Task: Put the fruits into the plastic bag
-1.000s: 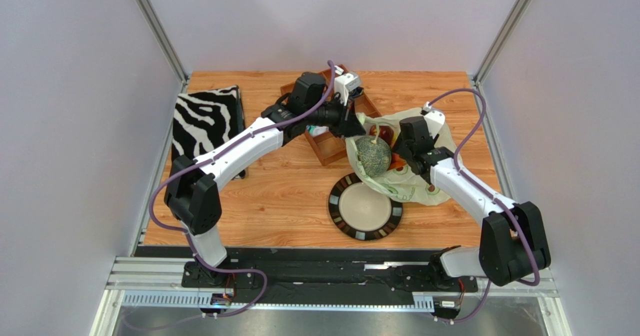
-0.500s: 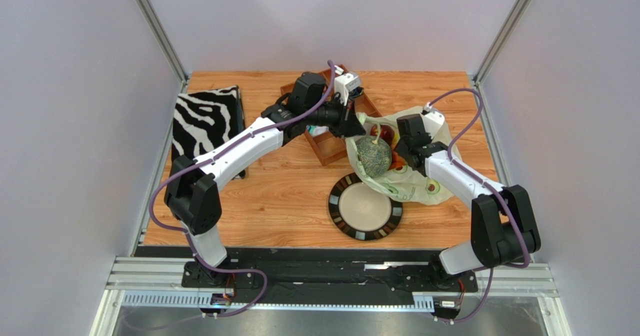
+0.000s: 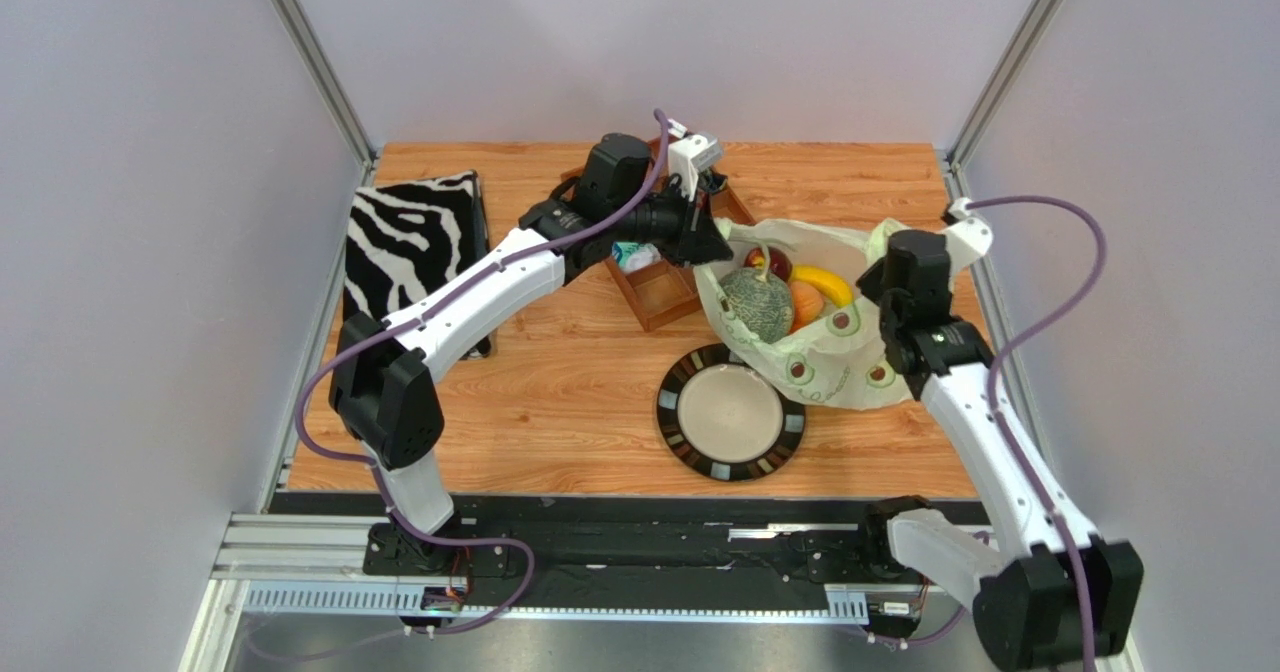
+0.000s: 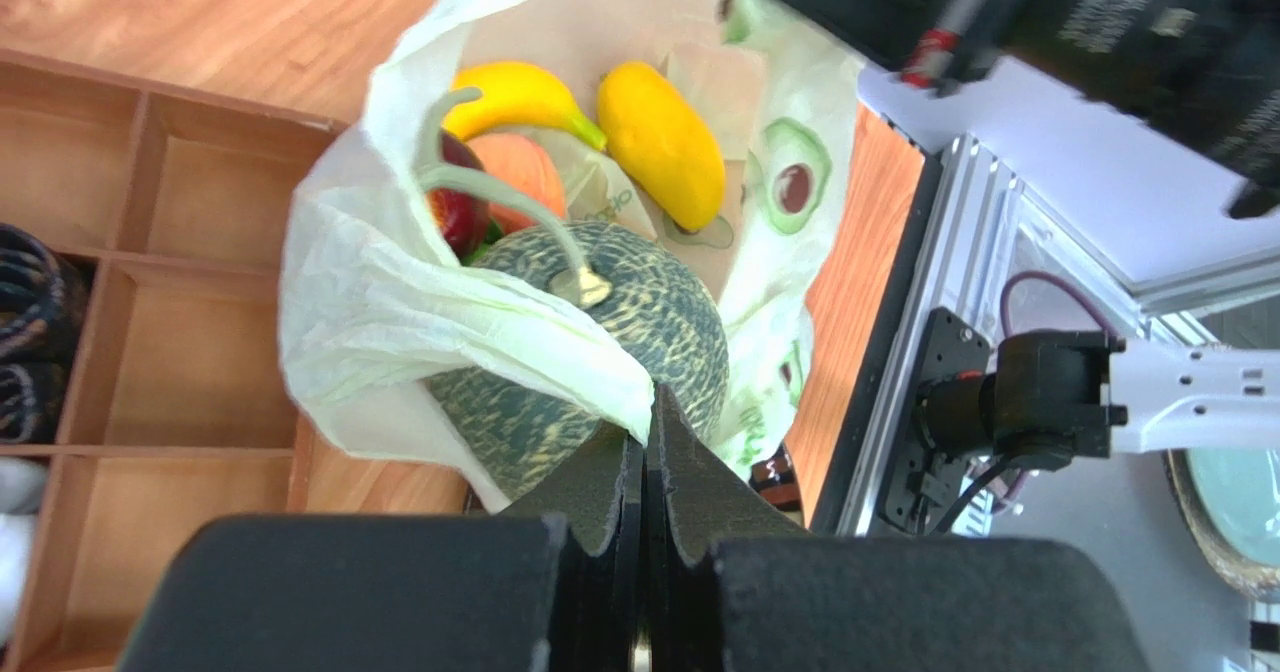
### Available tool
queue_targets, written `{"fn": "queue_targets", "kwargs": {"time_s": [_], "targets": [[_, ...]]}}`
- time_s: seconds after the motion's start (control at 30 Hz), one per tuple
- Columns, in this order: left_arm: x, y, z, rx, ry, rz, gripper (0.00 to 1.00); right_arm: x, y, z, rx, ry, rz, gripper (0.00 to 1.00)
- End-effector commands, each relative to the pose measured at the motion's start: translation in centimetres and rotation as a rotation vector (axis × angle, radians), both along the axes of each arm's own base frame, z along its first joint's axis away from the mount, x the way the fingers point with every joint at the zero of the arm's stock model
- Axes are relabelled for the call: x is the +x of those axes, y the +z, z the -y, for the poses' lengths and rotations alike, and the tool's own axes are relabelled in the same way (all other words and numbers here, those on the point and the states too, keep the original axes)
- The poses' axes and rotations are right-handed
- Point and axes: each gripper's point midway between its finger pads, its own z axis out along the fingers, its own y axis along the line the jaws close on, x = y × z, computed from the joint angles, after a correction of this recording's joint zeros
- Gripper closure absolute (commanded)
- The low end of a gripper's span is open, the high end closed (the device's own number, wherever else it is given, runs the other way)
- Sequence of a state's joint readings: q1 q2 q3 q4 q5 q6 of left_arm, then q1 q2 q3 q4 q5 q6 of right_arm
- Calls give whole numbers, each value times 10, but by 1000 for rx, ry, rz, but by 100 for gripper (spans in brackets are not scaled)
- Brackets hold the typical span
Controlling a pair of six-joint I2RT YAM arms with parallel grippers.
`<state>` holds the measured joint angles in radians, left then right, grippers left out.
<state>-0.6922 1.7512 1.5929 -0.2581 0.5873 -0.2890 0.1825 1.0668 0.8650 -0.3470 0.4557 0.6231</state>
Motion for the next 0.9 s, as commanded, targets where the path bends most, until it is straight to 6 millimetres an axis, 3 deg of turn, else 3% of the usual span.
{"fn": "queue_targets", "kwargs": {"time_s": [0.0,0.03,0.1,0.13,0.27,0.37,0.63,0.73,0.87], "targets": [[12,74,7,-110,18,125,100,-9,68,10,-3,56,151,100],[14,102,10,-153,16,159,100,-8,95,11,2,64,203,100],[21,117,19,-191,20,150,100,-9,114,17,2,88,220,100],[22,151,21,-248,16,196,100,-9,140,20,-3,88,267,100],[22,212,34,-403,-21,228,100,-15,178,42,-13,64,324,100],[18,232,44,-494,-88,245,100,-16,178,51,14,57,330,100],[32,166,70,-424,-184,166,100,-16,131,57,49,45,265,100],[34,158,73,-413,-191,162,100,-24,145,64,16,12,297,100],[33,176,72,-459,-198,208,100,-30,171,78,-22,-28,314,100]]}}
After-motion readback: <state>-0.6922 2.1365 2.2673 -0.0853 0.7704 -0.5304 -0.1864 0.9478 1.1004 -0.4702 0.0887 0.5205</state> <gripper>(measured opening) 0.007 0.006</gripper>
